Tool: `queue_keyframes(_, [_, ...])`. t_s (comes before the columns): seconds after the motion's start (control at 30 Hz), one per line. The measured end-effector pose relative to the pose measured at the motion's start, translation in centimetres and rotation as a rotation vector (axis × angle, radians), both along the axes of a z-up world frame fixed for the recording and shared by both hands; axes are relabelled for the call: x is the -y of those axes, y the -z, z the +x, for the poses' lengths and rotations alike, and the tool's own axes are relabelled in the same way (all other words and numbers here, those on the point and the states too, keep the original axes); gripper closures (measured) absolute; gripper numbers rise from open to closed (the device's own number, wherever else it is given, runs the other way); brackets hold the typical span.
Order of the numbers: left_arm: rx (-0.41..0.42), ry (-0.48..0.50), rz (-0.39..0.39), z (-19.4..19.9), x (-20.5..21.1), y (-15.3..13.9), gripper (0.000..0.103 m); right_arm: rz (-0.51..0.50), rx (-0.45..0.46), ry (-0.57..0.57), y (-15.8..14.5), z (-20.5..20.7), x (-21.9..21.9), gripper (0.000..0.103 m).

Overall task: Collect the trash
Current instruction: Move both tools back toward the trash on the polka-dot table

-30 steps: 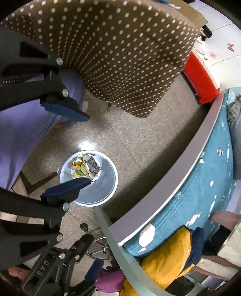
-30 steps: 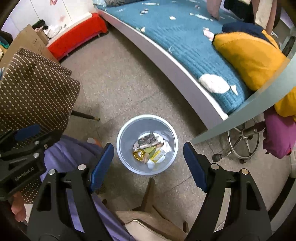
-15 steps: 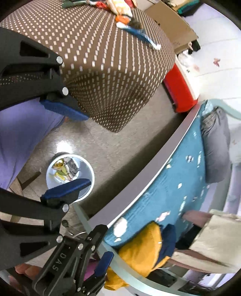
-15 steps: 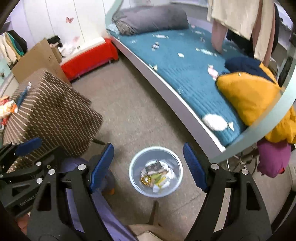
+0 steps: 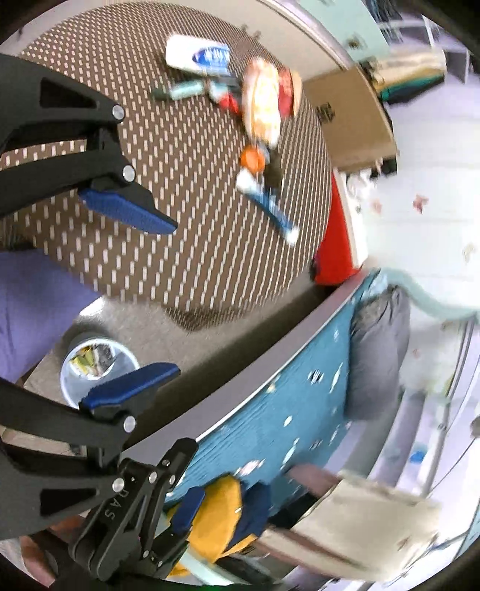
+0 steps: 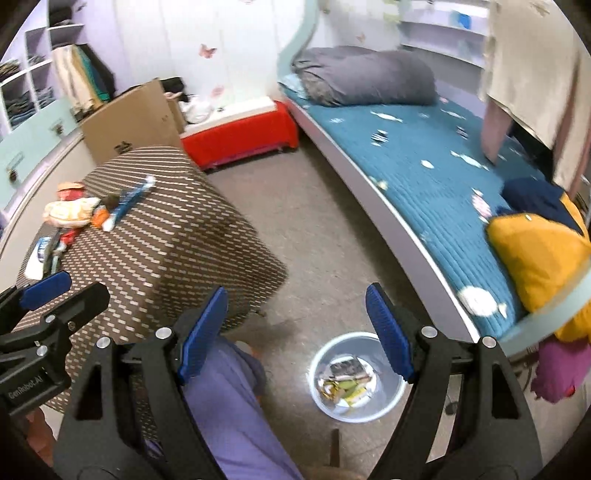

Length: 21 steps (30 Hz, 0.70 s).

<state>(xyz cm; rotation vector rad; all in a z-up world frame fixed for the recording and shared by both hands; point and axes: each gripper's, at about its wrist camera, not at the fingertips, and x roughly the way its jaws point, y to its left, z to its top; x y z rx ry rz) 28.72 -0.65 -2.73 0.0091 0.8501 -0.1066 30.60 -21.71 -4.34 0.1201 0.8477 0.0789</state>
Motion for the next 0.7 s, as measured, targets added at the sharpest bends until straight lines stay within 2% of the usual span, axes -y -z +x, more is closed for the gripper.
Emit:
queue_keyframes(0.4, [0.040, -0.256, -0.005, -1.7, -11.6, -1.6, 0.030, 0.016, 0.010, -0.255, -1.5, 2.5, -11.1, 0.024])
queue_keyframes(0.7, [0.029, -0.441, -0.018, -3.8, -20.4, -1.5, 0.029, 0.001, -0.008, -0.467, -1.4, 3.4, -20.7, 0.024])
